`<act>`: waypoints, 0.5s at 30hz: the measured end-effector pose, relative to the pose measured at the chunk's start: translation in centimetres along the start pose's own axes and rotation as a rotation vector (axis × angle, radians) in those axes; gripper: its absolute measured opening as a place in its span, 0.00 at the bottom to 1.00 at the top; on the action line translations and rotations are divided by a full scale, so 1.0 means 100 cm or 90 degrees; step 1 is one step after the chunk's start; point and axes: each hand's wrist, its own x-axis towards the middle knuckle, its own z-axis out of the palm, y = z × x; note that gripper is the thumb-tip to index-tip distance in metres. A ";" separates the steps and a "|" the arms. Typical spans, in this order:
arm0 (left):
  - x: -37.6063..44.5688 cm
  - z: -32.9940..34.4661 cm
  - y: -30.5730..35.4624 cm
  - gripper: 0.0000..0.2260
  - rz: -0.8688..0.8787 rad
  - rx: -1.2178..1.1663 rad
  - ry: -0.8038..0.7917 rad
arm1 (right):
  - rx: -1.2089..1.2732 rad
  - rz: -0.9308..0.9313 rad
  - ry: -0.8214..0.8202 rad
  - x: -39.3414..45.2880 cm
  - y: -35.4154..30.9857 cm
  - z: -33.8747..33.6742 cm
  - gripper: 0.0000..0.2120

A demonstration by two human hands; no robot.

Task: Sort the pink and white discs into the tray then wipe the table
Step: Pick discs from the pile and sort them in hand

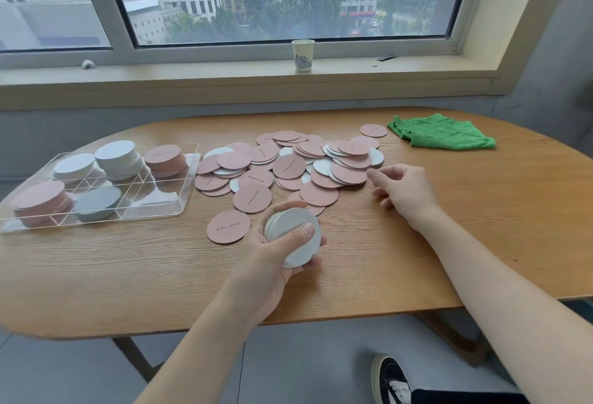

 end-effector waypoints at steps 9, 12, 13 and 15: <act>0.004 -0.001 -0.001 0.24 -0.005 0.011 0.004 | -0.068 0.009 0.086 0.057 0.004 0.003 0.18; 0.004 -0.001 -0.001 0.22 -0.002 0.012 -0.001 | -0.100 0.008 0.056 0.072 0.005 0.006 0.23; 0.004 -0.001 -0.001 0.21 -0.001 0.013 -0.002 | -0.099 0.016 0.047 0.077 0.006 0.006 0.26; 0.003 -0.001 -0.001 0.21 -0.003 0.011 0.002 | -0.074 0.036 0.033 0.085 0.008 0.006 0.29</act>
